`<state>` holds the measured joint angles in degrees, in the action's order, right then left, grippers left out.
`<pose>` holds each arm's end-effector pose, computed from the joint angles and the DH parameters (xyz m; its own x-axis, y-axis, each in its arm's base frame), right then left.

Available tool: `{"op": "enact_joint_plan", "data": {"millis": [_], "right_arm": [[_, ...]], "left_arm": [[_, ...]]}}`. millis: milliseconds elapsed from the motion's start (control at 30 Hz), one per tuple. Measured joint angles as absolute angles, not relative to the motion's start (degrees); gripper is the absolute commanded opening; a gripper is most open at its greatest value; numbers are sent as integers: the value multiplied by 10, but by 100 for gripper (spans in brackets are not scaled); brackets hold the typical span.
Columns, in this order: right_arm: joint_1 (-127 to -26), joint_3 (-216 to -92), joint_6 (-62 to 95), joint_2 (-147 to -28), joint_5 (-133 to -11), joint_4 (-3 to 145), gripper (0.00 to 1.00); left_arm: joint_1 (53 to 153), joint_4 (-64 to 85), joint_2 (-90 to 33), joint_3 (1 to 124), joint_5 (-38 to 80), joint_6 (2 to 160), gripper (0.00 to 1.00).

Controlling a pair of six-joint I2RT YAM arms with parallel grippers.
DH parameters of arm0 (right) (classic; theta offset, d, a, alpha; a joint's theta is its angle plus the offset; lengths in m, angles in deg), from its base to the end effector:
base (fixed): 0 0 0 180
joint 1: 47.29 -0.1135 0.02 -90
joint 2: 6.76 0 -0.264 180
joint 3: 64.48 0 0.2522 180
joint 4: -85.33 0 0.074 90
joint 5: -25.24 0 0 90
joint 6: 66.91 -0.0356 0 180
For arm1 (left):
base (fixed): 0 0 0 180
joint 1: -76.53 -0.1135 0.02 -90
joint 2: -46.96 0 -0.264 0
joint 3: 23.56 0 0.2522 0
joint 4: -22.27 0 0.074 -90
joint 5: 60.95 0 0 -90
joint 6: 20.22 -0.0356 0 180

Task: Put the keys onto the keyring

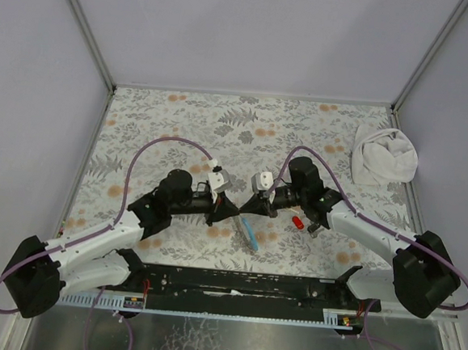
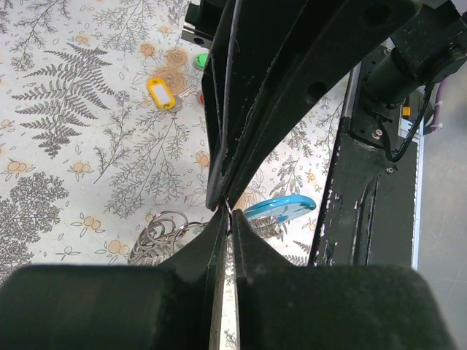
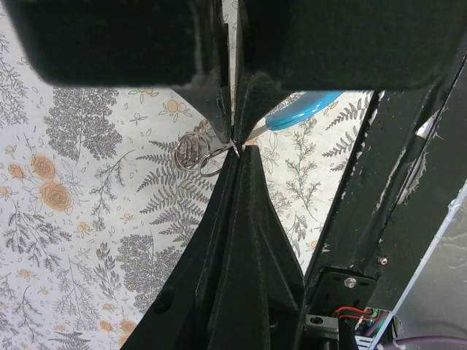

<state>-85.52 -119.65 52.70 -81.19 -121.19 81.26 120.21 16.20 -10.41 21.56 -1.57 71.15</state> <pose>0.1963 0.1924 0.2475 0.1956 -0.1938 -0.9614 -0.9737 -0.1551 -0.1668 0.1491 -0.1674 0.2494 -0.2498 0.2101 -0.9452 0.9383 0.2935 -0.1827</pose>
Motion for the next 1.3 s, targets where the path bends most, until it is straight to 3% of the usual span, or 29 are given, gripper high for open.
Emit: {"op": "enact_joint_plan", "data": {"millis": [267, 367, 733, 1000, 1300], "right_arm": [[-855, -1175, 491, -804, -1207, 867, 0], [-855, -1159, 469, -792, -1204, 906, 0], [-855, -1118, 374, -786, -1199, 1054, 0], [-855, -1097, 313, -803, -1215, 1154, 0], [-855, -1088, 285, -813, -1230, 1206, 0]], "left_arm": [[1203, 176, -87, 204, -9, 718, 32], [1203, 196, -54, 176, 3, 729, 37], [1172, 294, 43, 76, 38, 770, 38], [1156, 352, 45, 58, 18, 788, 38], [1154, 384, 24, 58, -22, 791, 26]]}}
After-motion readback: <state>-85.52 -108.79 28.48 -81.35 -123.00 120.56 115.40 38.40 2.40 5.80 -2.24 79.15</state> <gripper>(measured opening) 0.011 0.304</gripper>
